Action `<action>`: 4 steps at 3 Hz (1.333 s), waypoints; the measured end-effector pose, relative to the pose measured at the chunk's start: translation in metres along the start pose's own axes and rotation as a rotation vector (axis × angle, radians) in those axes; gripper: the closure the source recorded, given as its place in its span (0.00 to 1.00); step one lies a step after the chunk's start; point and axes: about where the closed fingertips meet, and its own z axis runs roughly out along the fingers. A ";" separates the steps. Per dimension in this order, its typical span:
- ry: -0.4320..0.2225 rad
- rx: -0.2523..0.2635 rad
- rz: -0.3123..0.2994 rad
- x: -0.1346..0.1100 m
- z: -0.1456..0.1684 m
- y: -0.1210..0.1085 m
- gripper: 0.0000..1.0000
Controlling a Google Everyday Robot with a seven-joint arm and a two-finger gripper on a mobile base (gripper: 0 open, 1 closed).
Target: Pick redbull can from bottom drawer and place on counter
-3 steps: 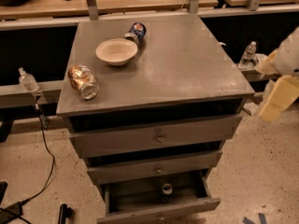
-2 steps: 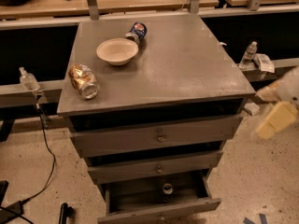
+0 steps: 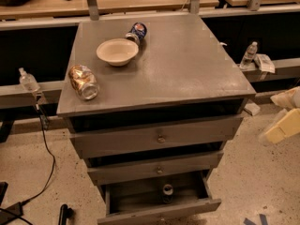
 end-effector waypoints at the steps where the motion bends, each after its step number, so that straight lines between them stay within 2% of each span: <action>1: -0.040 -0.035 -0.041 0.006 0.012 0.008 0.00; 2: -0.161 -0.081 -0.105 0.013 0.041 0.033 0.00; 3: -0.298 -0.152 -0.122 0.026 0.109 0.056 0.00; 4: -0.396 -0.273 -0.043 0.044 0.168 0.061 0.00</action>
Offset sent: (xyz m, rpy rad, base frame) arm -0.0482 0.0845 -0.1115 0.3145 -0.3166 0.2380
